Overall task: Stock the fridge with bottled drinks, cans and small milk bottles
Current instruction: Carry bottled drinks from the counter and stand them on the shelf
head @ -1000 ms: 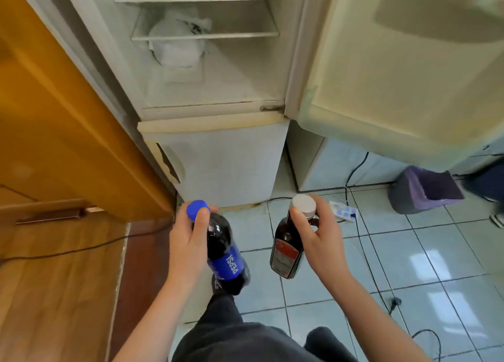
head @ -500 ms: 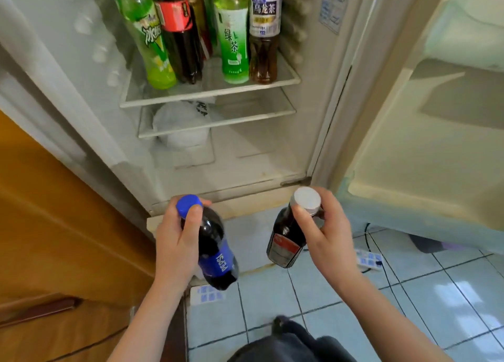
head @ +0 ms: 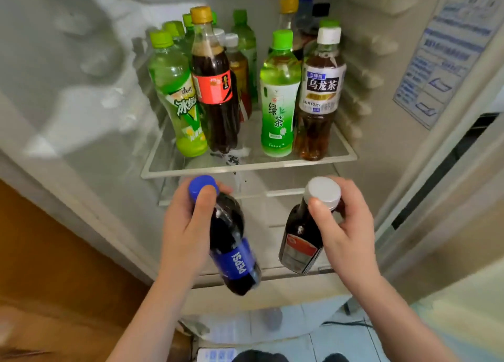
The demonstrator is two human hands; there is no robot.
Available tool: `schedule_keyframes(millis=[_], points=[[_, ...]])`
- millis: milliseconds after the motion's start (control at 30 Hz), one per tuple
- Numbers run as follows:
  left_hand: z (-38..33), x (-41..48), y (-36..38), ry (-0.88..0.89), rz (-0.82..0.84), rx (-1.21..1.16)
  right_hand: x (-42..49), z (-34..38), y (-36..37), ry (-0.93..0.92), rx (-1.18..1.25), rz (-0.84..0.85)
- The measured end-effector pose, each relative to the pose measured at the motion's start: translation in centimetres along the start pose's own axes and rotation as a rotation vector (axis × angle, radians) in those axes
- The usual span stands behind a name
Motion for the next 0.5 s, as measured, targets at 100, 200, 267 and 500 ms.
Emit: schedule_keyframes(millis=[100,200,267,500], points=[[-0.8,2.6,0.7,0.057,-0.026,-0.025,2.9,0.7,0.9,-0.081,0.039,-0.012],[-1.9,5.1,1.2,0.144,-0.031,0.005,5.2,2.1,1.4,-0.159,0.094,-0.033],[-2.8,6.7,1.4,0.192,-0.027,0.007,6.4,3.1,1.5,-0.203,0.130,-0.058],[-5.2,10.8,1.4,0.295,-0.017,-0.187,9.2,5.8,0.4,-0.295,0.168,-0.223]])
Point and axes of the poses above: each hand's wrist, its own x-axis towards the middle knuckle, its own y-axis out of the palm, z = x × y, the point moved 2 cm from there along x, towards the middle knuckle, and after that the axes turned 5 degrees about y, right-handed, at the moved point
